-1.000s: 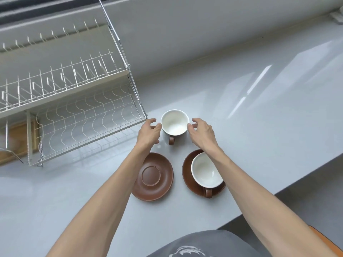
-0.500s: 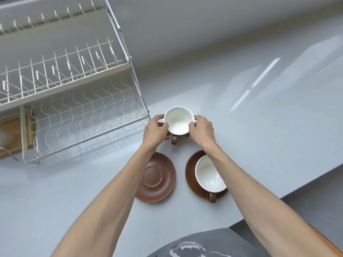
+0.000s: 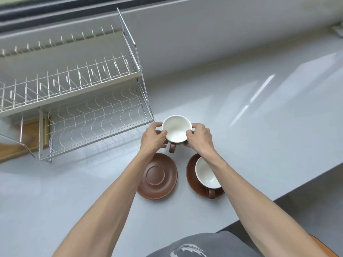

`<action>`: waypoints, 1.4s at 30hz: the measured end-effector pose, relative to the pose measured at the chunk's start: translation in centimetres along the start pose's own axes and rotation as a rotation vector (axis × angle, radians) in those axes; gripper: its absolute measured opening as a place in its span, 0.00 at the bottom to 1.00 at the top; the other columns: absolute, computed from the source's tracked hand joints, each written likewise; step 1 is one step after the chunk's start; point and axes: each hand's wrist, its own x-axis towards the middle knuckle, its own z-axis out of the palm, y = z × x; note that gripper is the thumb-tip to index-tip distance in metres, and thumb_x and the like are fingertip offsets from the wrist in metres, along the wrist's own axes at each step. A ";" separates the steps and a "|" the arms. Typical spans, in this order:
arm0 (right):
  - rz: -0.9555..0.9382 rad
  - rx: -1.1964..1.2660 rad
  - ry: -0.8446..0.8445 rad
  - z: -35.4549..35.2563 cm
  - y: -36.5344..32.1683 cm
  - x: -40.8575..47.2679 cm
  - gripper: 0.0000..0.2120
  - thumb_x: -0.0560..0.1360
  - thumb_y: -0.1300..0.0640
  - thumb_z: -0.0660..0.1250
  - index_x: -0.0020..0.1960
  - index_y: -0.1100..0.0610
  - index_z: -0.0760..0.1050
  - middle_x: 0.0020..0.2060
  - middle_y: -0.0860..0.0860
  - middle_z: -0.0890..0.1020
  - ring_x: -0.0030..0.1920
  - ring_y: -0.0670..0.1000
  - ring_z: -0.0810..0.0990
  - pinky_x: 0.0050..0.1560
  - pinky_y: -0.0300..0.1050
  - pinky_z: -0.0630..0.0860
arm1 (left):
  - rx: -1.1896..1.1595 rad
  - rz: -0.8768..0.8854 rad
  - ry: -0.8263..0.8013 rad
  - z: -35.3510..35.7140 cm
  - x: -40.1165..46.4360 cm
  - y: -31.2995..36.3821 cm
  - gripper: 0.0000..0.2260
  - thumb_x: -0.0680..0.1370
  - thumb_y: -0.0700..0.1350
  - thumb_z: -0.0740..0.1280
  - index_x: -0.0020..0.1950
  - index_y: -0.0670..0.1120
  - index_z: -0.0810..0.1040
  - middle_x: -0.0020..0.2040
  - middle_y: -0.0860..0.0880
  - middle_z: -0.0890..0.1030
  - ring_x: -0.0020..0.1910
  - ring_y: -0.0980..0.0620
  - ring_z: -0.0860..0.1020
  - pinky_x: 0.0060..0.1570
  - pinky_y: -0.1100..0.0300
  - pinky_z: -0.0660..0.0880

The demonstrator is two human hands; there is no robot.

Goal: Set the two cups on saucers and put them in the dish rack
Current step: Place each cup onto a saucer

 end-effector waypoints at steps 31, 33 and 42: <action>-0.051 -0.071 -0.099 6.7 2.0 -11.0 0.12 0.74 0.61 0.58 0.50 0.63 0.79 0.42 0.61 0.85 0.45 0.66 0.86 0.51 0.60 0.82 | 0.010 -0.126 0.018 -6.2 -11.9 -7.6 0.12 0.75 0.43 0.63 0.57 0.53 0.75 0.49 0.49 0.84 0.41 0.42 0.87 0.56 0.45 0.81; -0.047 -0.084 -0.101 7.0 2.1 -11.1 0.12 0.74 0.60 0.58 0.50 0.62 0.79 0.42 0.59 0.86 0.42 0.64 0.87 0.50 0.57 0.82 | 0.014 -0.131 0.015 -6.3 -12.2 -7.7 0.12 0.75 0.44 0.63 0.58 0.54 0.75 0.49 0.49 0.84 0.40 0.42 0.87 0.56 0.45 0.81; -0.057 -0.095 -0.103 7.5 2.7 -11.5 0.13 0.76 0.59 0.57 0.54 0.60 0.78 0.41 0.57 0.87 0.43 0.63 0.87 0.53 0.56 0.81 | 0.000 -0.139 0.007 -6.5 -12.6 -8.4 0.15 0.75 0.42 0.63 0.61 0.50 0.75 0.49 0.49 0.84 0.40 0.41 0.87 0.56 0.45 0.81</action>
